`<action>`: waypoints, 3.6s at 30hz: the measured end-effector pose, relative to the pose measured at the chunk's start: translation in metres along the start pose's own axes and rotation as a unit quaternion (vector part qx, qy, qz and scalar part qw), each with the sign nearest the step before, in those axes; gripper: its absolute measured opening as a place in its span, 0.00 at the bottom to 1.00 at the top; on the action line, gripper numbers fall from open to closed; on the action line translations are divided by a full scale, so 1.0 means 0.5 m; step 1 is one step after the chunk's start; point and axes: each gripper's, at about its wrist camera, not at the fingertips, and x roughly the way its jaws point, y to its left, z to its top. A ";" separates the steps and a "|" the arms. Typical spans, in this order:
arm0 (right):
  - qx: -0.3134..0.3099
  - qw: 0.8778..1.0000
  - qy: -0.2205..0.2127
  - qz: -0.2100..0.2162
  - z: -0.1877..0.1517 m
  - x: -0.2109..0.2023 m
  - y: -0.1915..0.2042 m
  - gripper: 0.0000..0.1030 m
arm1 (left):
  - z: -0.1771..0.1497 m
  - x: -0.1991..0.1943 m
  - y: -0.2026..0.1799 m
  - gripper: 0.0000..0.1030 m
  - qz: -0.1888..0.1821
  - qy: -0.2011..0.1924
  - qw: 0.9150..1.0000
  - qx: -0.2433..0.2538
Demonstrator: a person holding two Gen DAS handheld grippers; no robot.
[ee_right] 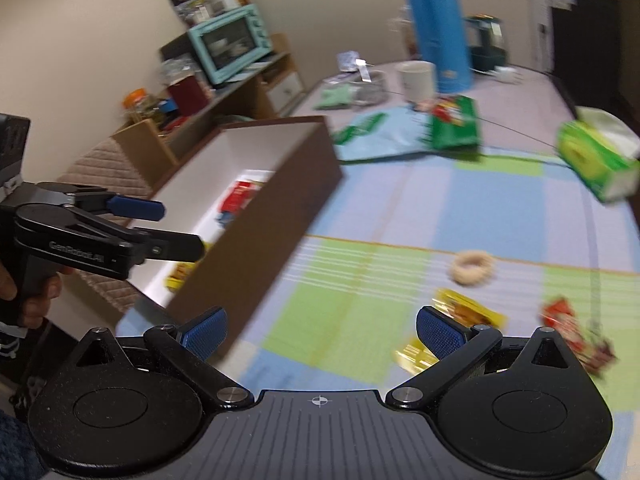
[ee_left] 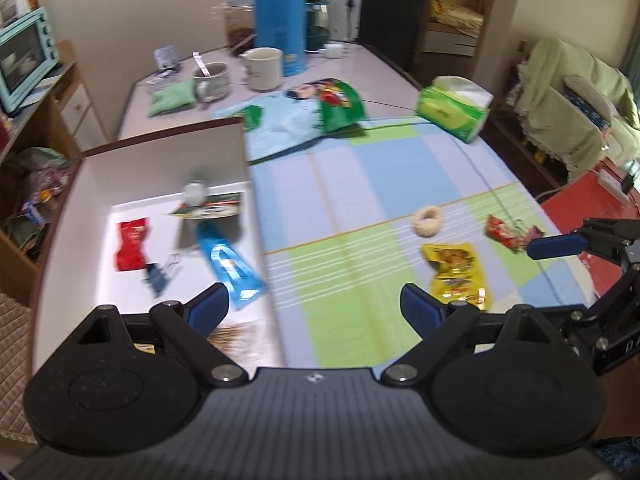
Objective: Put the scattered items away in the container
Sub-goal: 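Move both grippers out of the box back over the remaining snacks, then grasp the yellow snack packet with the left gripper while the right reaches the red candy, then lift the yellow packet toward the box with the left gripper while the right grasps the pink clip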
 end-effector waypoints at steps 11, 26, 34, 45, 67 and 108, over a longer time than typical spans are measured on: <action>0.044 0.996 0.017 -0.073 -0.061 -0.110 -0.193 1.00 | 0.005 0.106 -0.175 0.88 -0.047 0.045 0.998 0.017; 0.037 0.994 0.022 -0.096 -0.068 -0.145 -0.319 1.00 | 0.007 0.205 -0.296 0.88 -0.062 0.078 0.995 0.019; 0.049 0.993 0.031 -0.104 -0.067 -0.139 -0.368 1.00 | 0.006 0.271 -0.318 0.88 -0.065 0.096 0.993 0.020; 0.066 0.991 0.054 -0.102 -0.059 -0.106 -0.421 1.00 | 0.004 0.399 -0.325 0.88 -0.044 0.114 0.992 0.031; -0.087 0.988 0.084 -0.099 -0.063 0.014 -0.406 0.99 | -0.023 0.354 -0.276 0.55 -0.051 0.101 0.990 0.090; -0.092 0.994 0.035 -0.043 -0.061 -0.059 -0.289 0.20 | -0.007 0.139 -0.238 0.52 -0.039 0.009 0.996 0.077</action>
